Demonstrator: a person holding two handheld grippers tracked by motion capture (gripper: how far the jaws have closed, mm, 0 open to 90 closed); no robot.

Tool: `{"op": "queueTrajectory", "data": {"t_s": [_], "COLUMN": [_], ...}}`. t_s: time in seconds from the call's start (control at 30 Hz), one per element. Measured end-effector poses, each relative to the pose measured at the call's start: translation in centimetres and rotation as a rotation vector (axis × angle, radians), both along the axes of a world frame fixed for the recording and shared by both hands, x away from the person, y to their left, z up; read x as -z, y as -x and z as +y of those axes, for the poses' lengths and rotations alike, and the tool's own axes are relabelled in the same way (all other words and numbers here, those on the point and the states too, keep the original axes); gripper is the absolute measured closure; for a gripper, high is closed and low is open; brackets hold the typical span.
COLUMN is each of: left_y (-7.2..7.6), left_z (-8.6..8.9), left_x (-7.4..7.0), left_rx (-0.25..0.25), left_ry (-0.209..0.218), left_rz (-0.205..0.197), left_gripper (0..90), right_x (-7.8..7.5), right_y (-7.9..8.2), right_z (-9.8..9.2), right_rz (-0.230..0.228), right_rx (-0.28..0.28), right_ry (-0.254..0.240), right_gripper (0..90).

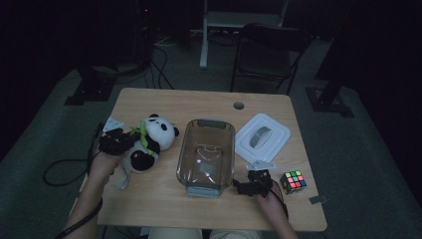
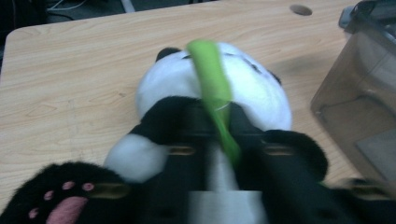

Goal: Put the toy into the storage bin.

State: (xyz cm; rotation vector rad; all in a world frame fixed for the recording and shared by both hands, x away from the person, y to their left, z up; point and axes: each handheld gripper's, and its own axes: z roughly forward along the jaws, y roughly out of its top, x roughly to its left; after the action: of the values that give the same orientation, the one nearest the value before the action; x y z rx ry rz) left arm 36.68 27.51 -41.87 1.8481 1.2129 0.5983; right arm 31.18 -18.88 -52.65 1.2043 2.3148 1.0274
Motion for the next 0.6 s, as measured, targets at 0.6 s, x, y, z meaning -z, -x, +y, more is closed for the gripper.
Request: {"op": "queueTrajectory", "data": {"t_s": [0.6], "left_y": [-2.8], "left_z": [-1.3], "left_x": [2.1], "left_rx": [0.01], "left_ry": [-0.134], "left_rz": [0.142], "left_gripper": [46.9], "right_x": [-0.2], "right_y": [0.2], "right_z": [0.3], "right_rz": [-0.001], "right_rx": [-0.014], "right_ry": [0.0], "right_gripper": [14.0]}}
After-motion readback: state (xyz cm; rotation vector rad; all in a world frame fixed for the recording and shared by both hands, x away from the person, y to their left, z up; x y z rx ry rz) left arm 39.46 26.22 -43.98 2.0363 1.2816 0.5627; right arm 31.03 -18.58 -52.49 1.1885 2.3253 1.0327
